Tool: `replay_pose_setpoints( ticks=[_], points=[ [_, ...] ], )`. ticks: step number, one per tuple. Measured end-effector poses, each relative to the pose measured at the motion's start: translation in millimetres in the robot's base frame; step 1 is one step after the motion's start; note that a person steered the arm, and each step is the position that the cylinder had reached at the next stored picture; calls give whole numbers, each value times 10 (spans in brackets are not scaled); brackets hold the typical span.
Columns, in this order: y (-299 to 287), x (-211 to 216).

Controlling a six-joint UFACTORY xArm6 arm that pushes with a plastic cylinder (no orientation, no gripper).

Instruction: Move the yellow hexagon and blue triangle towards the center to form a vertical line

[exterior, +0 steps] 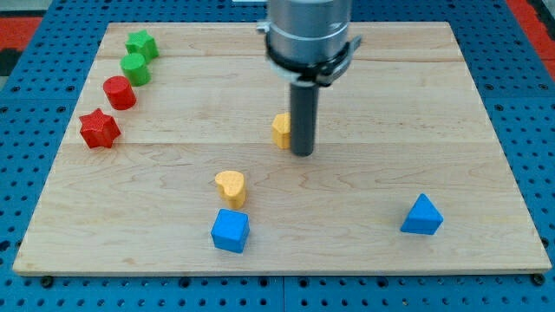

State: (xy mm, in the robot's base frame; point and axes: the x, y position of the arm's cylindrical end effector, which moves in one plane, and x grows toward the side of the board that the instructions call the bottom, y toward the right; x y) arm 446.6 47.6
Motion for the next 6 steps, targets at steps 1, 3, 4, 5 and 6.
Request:
replay_pose_setpoints(
  ticks=[1, 3, 4, 5, 6],
  points=[
    [398, -268],
    [-705, -199],
    [-705, -79],
    [280, -182],
    [1535, 8]
  ],
)
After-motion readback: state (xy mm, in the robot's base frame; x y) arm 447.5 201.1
